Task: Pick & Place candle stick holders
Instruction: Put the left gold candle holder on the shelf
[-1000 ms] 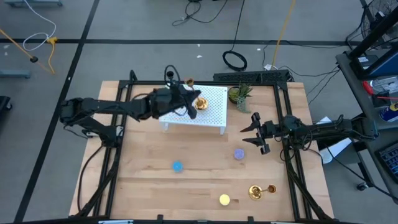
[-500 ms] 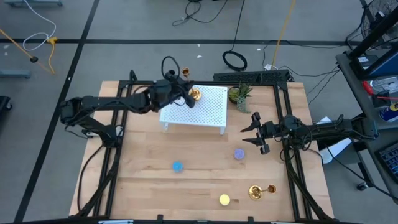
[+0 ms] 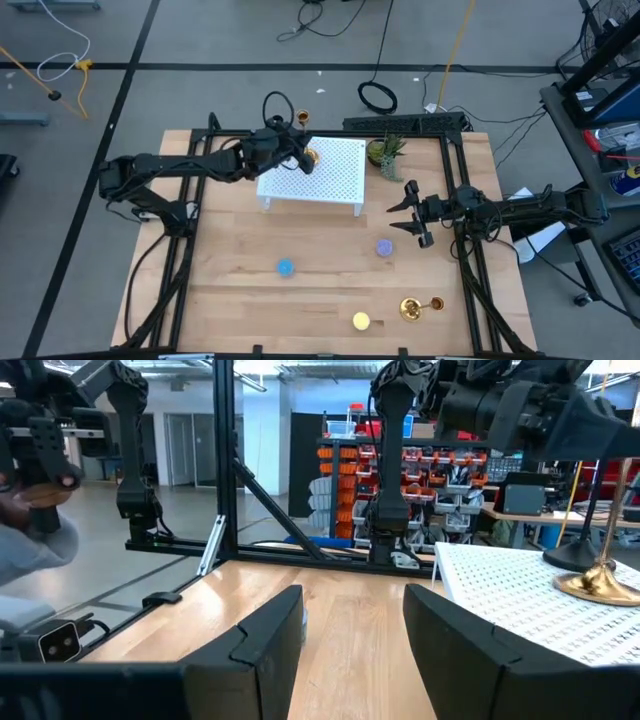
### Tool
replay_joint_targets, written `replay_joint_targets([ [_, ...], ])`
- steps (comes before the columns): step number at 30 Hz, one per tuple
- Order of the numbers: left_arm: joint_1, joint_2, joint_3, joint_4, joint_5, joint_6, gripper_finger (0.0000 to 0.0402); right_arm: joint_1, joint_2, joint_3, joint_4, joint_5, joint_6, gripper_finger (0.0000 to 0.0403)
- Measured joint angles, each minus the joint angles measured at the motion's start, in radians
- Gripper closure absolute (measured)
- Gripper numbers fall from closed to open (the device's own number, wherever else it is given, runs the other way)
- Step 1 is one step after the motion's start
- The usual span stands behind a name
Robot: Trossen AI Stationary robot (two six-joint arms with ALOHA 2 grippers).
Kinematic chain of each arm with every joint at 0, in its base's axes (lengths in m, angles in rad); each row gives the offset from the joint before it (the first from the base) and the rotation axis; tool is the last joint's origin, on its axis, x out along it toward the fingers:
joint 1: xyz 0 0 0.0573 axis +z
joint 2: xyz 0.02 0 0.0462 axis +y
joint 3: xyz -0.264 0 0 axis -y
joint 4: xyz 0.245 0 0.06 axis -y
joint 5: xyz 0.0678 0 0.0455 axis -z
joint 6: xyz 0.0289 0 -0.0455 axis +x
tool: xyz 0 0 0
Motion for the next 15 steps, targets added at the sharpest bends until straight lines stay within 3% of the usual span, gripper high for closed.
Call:
replay_joint_targets([
  [5,0.002,0.025,0.001,0.012,-0.004,0.035,0.0328,0.0,0.0,0.0,0.0,0.0,0.0,0.0229],
  [15,-0.021,0.023,-0.001,0.032,-0.034,0.068,0.0324,0.0,0.0,0.0,0.0,0.0,0.006,0.0229],
])
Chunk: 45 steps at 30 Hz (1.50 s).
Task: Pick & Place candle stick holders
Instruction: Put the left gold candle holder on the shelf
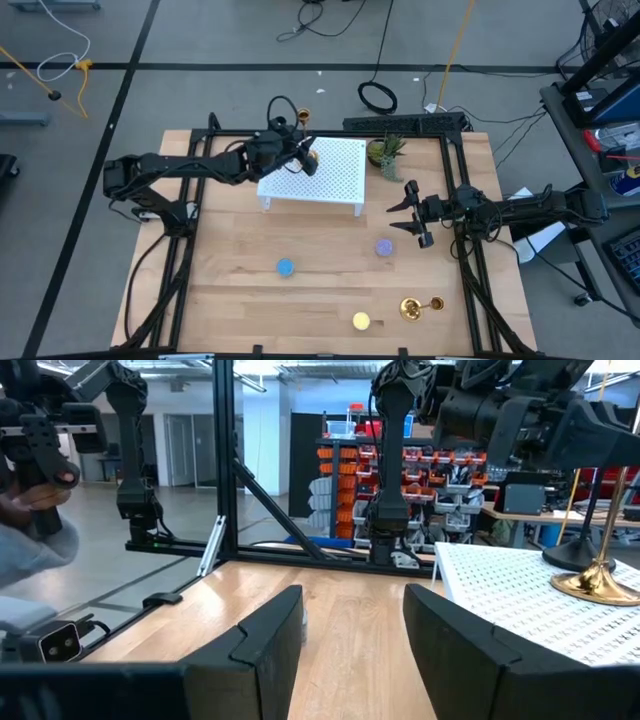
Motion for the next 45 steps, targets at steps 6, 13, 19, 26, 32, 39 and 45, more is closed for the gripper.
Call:
replay_joint_targets([
  [6,-0.005,0.0,0.0,-0.001,0.0,0.006,0.0309,0.0,0.0,0.0,0.0,0.0,0.005,0.0229],
  [13,-0.005,0.0,0.0,0.0,-0.004,0.011,0.0241,0.0,0.0,0.0,0.0,0.0,0.005,0.0229],
  [19,-0.024,-0.006,-0.001,-0.001,-0.001,0.023,0.0214,0.0,0.0,0.0,0.0,0.0,0.006,0.0229],
  [26,-0.058,-0.059,-0.002,-0.034,-0.04,0.037,0.0213,0.0,0.0,0.0,-0.001,0.0,0.006,0.0229],
  [32,-0.097,-0.102,-0.002,-0.117,-0.047,0.017,0.0213,0.0,0.0,0.0,-0.004,0.0,0.006,0.0229],
  [39,-0.162,-0.162,-0.002,-0.211,-0.053,0.015,0.0213,0.0,0.0,0.0,-0.003,0.0,0.027,0.0229],
  [45,-0.172,-0.204,-0.001,-0.256,-0.137,-0.018,0.0213,0.0,0.0,0.0,0.004,0.039,0.028,0.0229],
])
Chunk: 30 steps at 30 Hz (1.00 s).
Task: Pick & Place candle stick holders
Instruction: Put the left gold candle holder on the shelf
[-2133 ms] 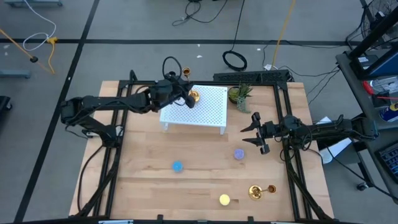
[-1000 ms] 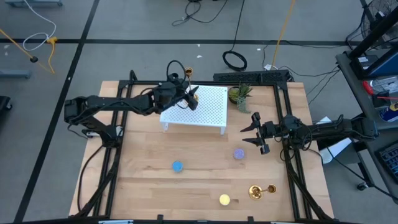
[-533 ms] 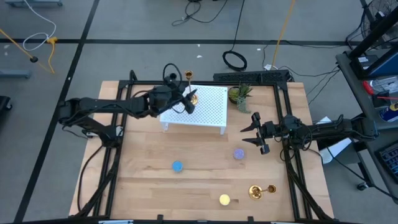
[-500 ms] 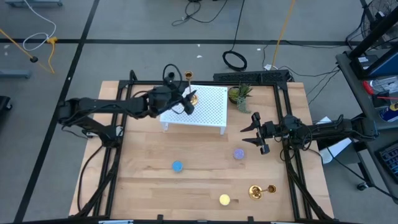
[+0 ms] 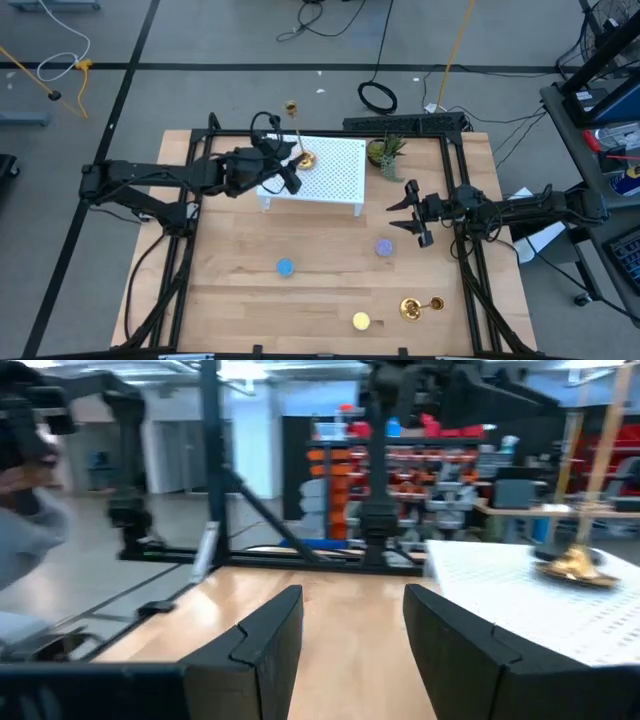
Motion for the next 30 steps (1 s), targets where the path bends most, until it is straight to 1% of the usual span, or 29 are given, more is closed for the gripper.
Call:
replay_joint_targets([
  [2,0.008,0.001,0.0,-0.03,-0.011,-0.002,0.0213,0.0,0.0,0.0,0.003,0.04,0.0,0.0229],
  [8,0.007,0.002,0.0,-0.074,-0.012,0.006,0.0213,0.001,0.024,0.0,0.025,0.052,0.001,0.0229],
  [10,0.008,0.002,0.0,-0.084,-0.016,0.003,0.0213,0.008,0.05,0.0,0.079,0.114,0.01,0.0229],
  [14,0.007,-0.013,0.0,-0.088,-0.029,0.03,0.0213,0.036,0.141,0.021,0.164,0.281,0.001,0.0229],
  [16,-0.001,-0.019,0.0,-0.082,-0.03,0.04,0.0213,0.04,0.199,0.054,0.17,0.328,-0.016,0.0229],
  [21,-0.04,-0.087,0.002,-0.121,-0.028,0.071,0.0213,0.036,0.373,0.256,0.169,0.329,-0.066,0.0229],
  [23,-0.058,-0.126,0.0,-0.187,-0.031,0.092,0.0213,0.024,0.459,0.352,0.088,0.329,-0.087,0.0229],
  [26,-0.087,-0.191,0.0,-0.276,-0.027,0.108,0.0213,-0.001,0.556,0.491,-0.024,0.329,-0.088,0.0231],
  [30,-0.124,-0.278,0.001,-0.413,-0.02,0.044,0.0213,-0.037,0.668,0.629,-0.086,0.329,-0.088,0.0237],
])
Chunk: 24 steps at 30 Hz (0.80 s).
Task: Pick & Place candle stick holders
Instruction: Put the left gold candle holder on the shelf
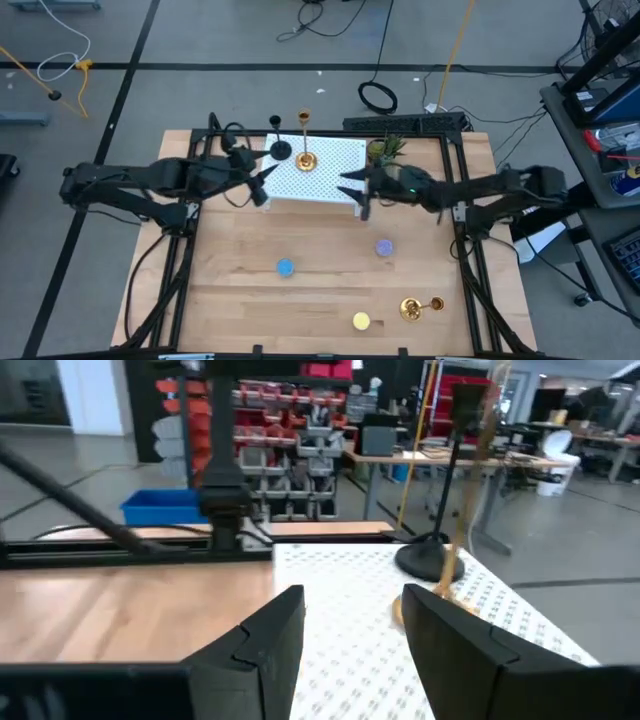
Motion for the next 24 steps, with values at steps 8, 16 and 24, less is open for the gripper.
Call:
replay_joint_targets([
  [8,-0.029,-0.105,-0.001,-0.142,-0.028,-0.082,0.0213,-0.079,0.162,0.153,0.041,0.0,0.01,0.0249],
  [16,-0.029,-0.096,-0.001,-0.142,-0.031,-0.036,0.0213,-0.149,0.363,0.29,0.149,-0.001,0.067,0.0249],
  [24,-0.029,-0.082,-0.001,-0.146,-0.028,-0.025,0.0213,-0.18,0.497,0.397,0.151,-0.003,0.115,0.0249],
])
